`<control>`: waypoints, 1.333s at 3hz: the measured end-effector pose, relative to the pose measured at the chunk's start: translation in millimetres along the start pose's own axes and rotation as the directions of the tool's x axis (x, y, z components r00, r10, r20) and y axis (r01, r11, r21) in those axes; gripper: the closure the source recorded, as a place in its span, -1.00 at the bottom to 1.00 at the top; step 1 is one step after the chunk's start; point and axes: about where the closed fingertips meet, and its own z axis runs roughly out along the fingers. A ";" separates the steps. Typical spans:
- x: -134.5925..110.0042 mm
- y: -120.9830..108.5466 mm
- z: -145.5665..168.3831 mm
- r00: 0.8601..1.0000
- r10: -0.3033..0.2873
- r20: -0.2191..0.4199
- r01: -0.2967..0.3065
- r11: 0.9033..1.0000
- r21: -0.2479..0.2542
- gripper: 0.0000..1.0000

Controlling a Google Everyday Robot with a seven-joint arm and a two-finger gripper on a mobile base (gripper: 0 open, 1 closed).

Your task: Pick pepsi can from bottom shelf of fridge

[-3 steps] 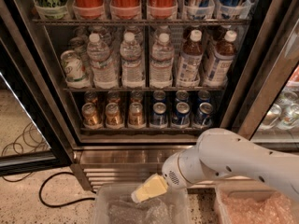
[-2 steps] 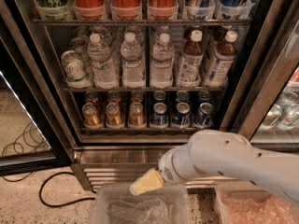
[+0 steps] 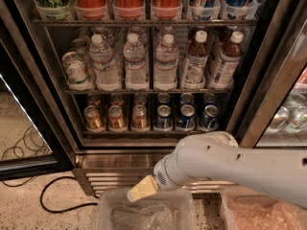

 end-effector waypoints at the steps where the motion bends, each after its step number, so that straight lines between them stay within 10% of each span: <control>1: 3.9 6.1 11.1 0.998 0.015 -0.064 -0.015 1.000 0.000 -1.00; 4: -17.0 -29.3 -2.9 0.997 0.028 0.070 -0.037 0.991 0.128 -1.00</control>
Offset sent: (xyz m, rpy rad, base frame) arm -0.0034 0.0056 -0.0091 -0.0291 0.0475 0.0010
